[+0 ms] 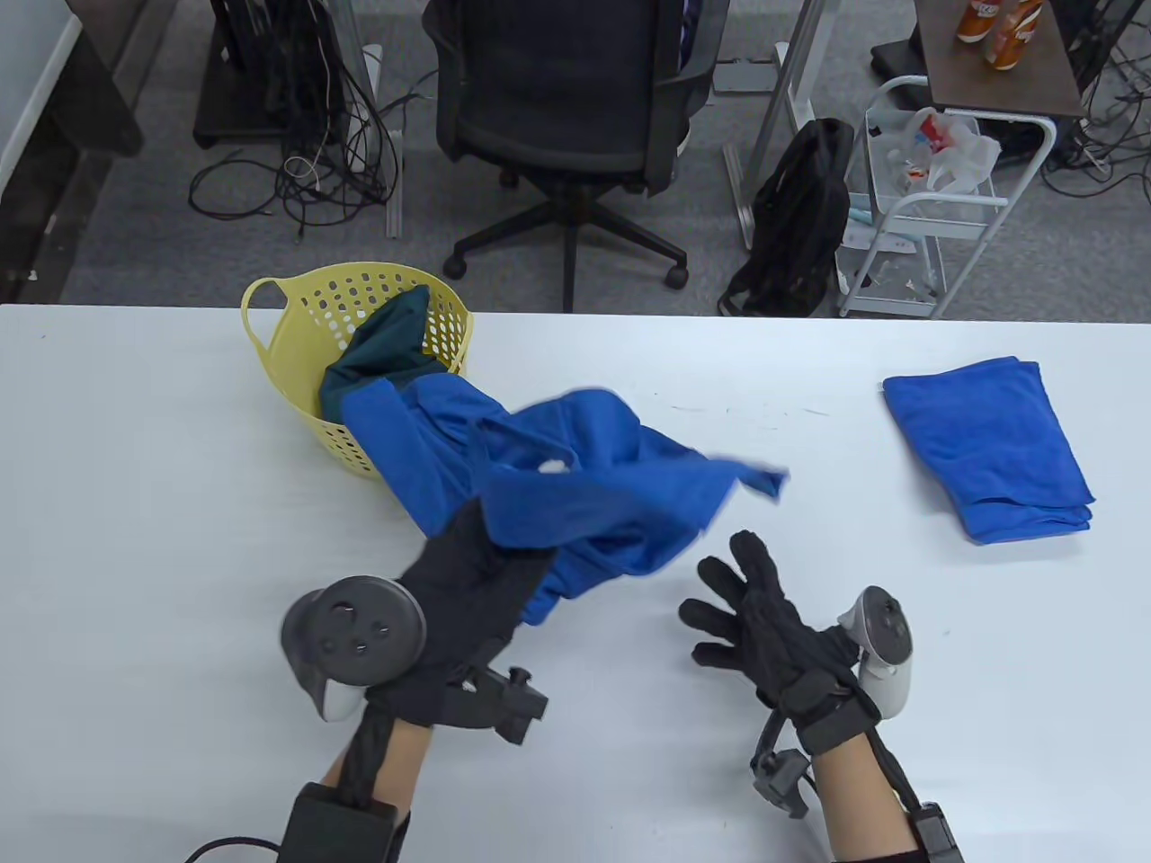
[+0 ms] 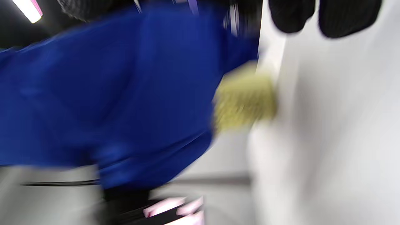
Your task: Fold and stack clothes and towels from laundry basket
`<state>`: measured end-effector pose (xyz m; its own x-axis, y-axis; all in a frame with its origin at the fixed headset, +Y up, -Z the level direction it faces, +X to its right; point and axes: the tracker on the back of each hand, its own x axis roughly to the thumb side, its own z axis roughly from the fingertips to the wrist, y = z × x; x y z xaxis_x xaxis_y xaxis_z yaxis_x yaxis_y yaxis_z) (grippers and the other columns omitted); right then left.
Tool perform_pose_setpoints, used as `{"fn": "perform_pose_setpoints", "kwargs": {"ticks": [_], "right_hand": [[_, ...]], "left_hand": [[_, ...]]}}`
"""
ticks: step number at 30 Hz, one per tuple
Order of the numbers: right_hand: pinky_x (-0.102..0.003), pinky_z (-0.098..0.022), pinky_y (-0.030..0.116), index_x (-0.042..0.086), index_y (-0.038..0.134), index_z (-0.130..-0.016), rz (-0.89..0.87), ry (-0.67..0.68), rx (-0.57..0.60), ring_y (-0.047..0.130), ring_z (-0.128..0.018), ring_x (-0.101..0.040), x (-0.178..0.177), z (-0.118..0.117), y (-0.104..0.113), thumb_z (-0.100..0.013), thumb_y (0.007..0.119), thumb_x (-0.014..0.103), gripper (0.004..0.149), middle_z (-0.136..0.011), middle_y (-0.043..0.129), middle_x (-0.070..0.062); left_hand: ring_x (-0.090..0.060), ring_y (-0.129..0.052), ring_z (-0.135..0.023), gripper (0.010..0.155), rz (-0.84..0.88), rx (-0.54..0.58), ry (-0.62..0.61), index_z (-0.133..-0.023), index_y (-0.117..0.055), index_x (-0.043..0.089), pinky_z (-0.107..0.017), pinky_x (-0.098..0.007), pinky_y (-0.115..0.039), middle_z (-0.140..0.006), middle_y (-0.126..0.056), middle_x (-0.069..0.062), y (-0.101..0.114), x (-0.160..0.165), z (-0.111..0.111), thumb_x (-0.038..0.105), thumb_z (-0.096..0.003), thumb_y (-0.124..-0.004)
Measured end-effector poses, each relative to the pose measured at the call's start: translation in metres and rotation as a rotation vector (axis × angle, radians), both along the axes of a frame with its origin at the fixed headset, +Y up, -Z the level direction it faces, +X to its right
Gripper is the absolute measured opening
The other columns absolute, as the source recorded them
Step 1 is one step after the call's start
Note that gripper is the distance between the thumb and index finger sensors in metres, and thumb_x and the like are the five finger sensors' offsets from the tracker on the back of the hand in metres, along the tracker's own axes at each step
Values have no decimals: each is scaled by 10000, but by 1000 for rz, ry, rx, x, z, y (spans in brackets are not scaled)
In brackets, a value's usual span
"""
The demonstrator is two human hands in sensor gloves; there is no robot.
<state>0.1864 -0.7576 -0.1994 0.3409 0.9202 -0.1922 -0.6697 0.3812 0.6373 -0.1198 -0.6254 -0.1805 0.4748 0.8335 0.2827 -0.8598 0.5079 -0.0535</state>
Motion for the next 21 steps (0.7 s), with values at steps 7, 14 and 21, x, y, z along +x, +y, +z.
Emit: {"fn": "perform_pose_setpoints", "kwargs": {"ticks": [7,14,21], "right_hand": [[-475,-520,813,95,364,-1172,574,-272,121,870,-697,-386,-41,19,3,-658,673,233,616,-1080,571,-316],[-593,-588,752,183,725,-949,376,-296,206,860,-757,-415,-24,16,16,-612,675,115,348,-1021,723,-155],[-666,-633,676,204,745,-932,377,-315,265,832,-806,-445,-20,16,21,-595,662,47,381,-1054,705,-144]], "left_hand": [[-137,-1006,-525,623,-263,-411,-92,-1112,-592,135,-384,-303,-896,-900,-850,-79,-119,12,-3,509,-619,-660],[-415,-750,-1013,662,-123,-370,-87,-1123,-590,234,-690,-582,-716,-1200,-560,-226,-118,-23,-14,575,-573,-732],[-514,-560,-1117,830,-163,-342,-117,-1225,-279,279,-728,-687,-608,-1283,-294,-268,-118,-28,-20,265,-579,-801]]}}
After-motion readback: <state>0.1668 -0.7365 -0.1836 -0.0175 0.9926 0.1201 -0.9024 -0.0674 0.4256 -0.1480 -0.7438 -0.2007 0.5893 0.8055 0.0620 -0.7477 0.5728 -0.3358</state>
